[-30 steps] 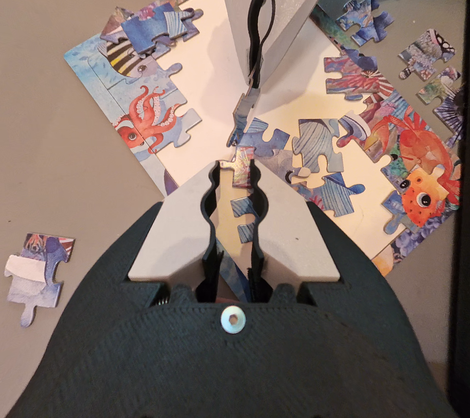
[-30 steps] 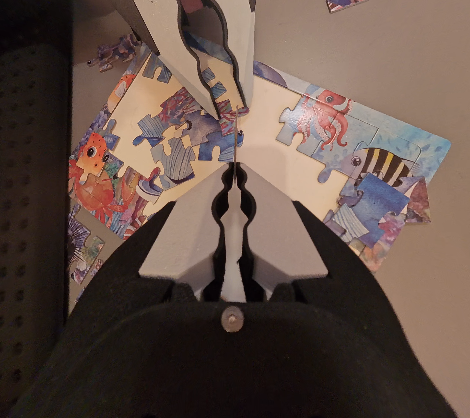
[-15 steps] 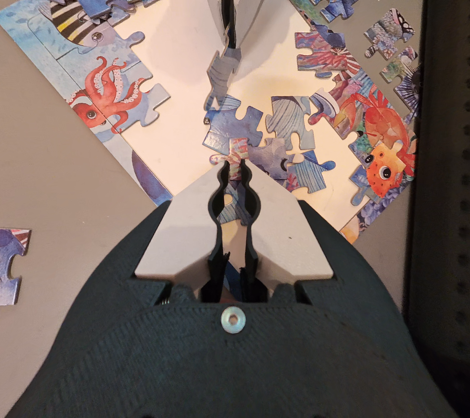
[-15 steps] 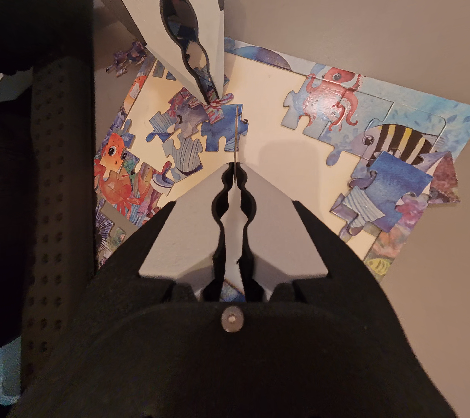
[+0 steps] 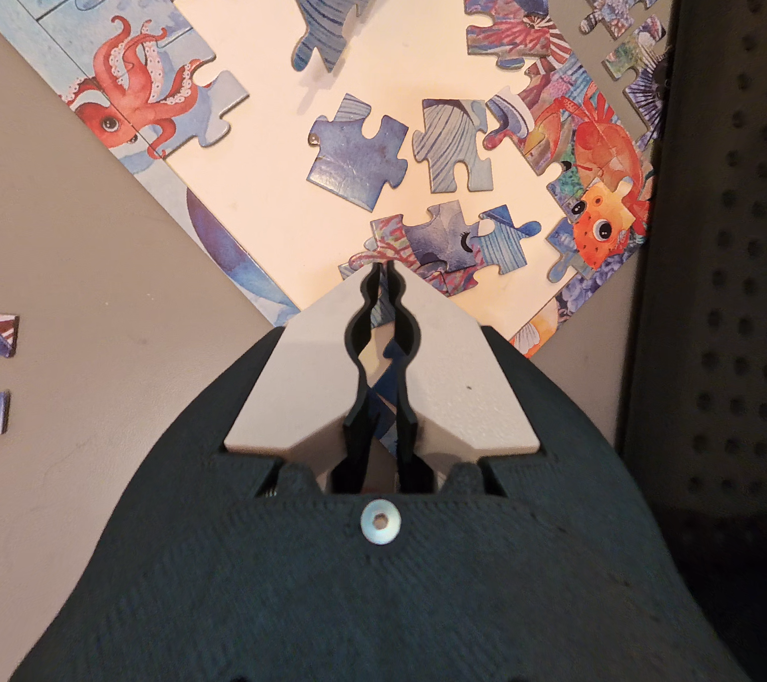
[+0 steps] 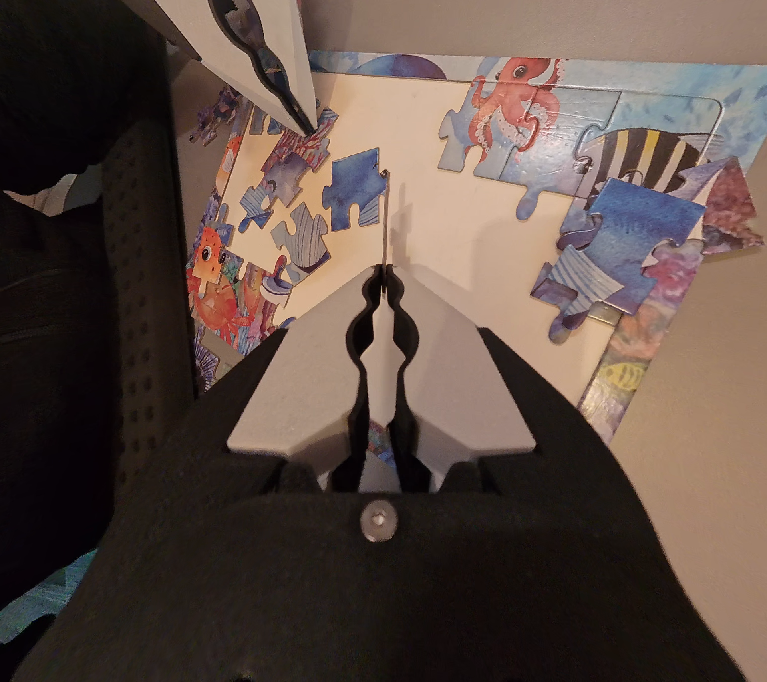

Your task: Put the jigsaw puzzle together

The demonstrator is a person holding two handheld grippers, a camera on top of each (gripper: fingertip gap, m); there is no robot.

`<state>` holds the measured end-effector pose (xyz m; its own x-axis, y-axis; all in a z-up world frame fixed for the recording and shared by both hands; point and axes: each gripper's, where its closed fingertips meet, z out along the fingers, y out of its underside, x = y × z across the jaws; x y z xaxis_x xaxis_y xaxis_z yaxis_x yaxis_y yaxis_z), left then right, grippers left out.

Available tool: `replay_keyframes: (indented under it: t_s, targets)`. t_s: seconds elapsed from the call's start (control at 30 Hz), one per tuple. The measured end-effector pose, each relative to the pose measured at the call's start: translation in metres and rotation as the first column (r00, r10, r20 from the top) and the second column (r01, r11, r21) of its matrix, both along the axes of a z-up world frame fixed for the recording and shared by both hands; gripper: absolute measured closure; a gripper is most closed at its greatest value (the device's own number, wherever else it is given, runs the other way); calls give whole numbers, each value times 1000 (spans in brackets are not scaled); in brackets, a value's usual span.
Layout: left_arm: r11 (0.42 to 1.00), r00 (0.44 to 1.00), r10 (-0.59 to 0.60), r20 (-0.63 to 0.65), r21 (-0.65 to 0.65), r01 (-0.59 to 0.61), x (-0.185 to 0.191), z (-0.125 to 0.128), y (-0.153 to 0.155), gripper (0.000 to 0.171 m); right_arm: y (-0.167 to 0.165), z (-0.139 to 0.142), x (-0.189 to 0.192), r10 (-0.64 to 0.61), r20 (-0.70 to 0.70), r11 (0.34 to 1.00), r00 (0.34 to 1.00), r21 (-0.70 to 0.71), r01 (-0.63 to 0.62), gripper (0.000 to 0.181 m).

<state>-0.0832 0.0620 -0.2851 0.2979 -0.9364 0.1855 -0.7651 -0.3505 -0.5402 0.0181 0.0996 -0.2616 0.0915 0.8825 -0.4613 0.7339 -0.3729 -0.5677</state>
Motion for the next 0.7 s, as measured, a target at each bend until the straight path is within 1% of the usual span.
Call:
replay_keyframes:
  t_s: [0.07,0.23,0.3,0.47,0.53,0.7]
  targets:
    - [1000,1000,-6,5,25,6,3,2,2,163,-2,0,1,11,0,1000,1000,-9,-11,181]
    - [997,996,-53,76,62,48,20,17,-2,146,-11,0,3,51,2,998,999,-31,-50,181]
    - [994,994,-79,78,76,73,26,19,-5,140,-13,-1,3,59,6,998,998,-38,-58,181]
    - [988,990,-138,34,79,136,37,10,-13,135,-15,-3,4,66,15,996,998,-53,-65,181]
    - [986,988,-152,22,74,150,39,7,-16,132,-13,-4,4,57,16,997,998,-57,-56,181]
    - [985,987,-163,7,60,163,40,3,-19,133,-5,-9,6,8,42,998,999,-67,-5,181]
